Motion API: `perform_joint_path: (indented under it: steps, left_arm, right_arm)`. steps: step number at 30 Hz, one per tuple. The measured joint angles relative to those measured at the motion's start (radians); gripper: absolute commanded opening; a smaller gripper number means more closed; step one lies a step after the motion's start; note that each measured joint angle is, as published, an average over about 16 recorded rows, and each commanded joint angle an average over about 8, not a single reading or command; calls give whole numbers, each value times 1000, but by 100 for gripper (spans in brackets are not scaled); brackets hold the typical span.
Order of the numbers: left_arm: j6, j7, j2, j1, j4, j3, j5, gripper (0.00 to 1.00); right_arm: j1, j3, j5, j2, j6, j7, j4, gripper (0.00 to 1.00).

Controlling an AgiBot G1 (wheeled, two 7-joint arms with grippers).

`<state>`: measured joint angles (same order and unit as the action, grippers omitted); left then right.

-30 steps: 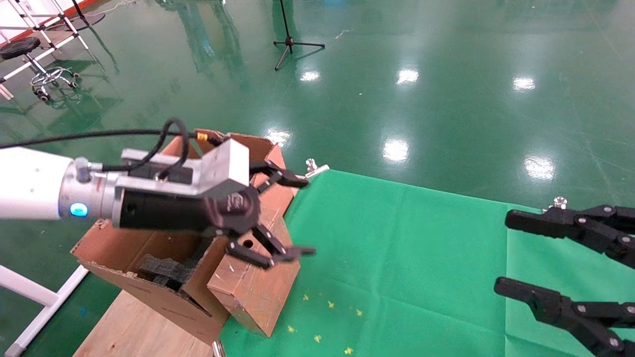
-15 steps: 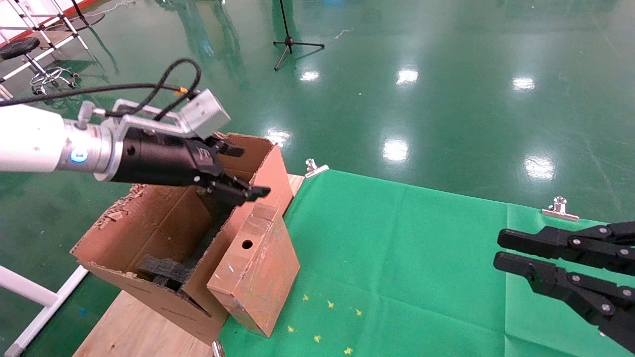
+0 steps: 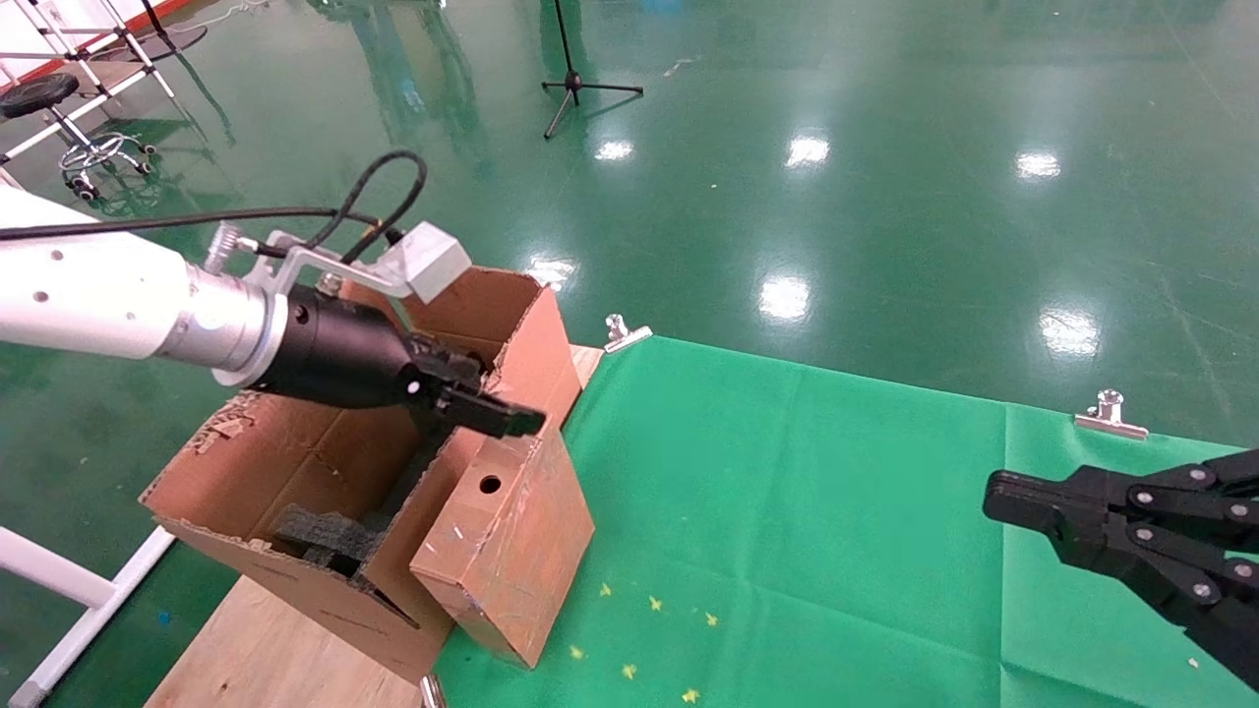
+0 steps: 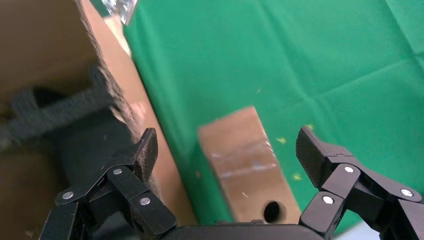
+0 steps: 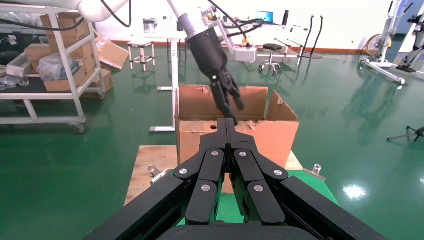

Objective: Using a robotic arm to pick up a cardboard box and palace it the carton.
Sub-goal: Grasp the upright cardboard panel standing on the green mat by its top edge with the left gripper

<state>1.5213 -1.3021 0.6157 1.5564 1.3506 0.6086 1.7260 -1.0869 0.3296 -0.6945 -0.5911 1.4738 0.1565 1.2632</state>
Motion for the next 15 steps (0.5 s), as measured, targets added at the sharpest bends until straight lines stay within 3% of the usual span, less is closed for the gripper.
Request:
perform_joint_path:
  steps: [15]
  left_arm:
    - [38,-52,18,48,1,140,-11,100]
  right_arm:
    - [0,0,0,0,0,0,0,0]
